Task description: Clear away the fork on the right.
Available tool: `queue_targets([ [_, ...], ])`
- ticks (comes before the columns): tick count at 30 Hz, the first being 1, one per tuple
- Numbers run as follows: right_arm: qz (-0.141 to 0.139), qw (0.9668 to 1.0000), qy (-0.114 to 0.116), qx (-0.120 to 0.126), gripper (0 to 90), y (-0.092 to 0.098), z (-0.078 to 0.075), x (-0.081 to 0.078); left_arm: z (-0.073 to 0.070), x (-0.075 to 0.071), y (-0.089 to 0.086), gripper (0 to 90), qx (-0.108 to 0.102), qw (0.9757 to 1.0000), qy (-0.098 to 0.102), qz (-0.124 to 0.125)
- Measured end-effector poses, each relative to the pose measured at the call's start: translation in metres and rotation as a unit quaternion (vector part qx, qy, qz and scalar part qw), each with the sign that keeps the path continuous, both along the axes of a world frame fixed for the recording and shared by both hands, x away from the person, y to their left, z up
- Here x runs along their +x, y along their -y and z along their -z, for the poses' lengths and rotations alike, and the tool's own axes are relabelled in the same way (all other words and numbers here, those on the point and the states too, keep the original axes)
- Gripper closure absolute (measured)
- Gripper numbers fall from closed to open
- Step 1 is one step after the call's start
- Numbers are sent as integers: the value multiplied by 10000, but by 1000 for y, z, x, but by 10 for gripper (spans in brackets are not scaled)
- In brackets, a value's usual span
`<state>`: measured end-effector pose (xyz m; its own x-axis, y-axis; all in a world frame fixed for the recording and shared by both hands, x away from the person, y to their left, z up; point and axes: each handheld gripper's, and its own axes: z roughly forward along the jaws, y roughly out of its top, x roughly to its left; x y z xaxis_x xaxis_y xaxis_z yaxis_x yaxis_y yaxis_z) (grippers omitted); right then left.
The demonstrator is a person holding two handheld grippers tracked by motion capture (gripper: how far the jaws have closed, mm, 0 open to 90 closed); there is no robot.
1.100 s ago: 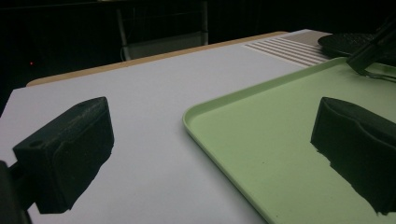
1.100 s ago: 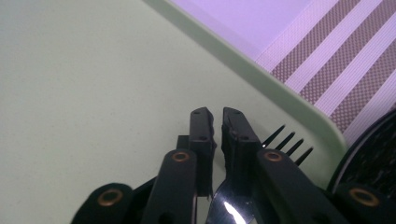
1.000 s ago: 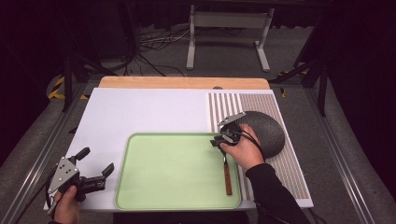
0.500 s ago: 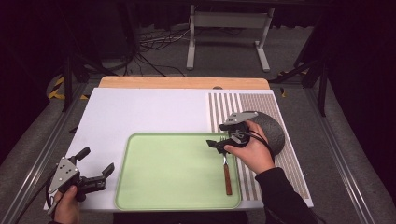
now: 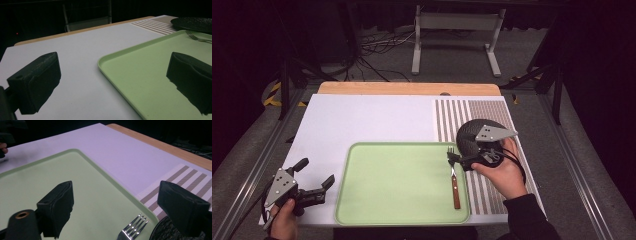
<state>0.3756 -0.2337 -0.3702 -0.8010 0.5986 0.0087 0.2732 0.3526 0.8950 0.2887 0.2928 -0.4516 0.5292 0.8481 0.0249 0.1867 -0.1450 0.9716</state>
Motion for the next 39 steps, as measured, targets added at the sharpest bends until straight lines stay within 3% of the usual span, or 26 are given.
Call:
queue_targets([
  [13, 192, 9984, 277, 461, 119, 40, 12, -19, 0, 0, 0, 1, 8, 10000, -7, -16],
  [23, 439, 9934, 512, 925, 123, 73, 35, -30, 1, 0, 1, 1, -7, 10000, -6, -22],
  [34, 624, 9920, 581, 933, 130, 96, 60, -36, 0, 0, 1, 1, -8, 10000, 33, -6],
  [39, 641, 9923, 504, 931, 134, 102, 72, -39, 0, 0, 0, 1, -15, 10000, 13, 11],
])
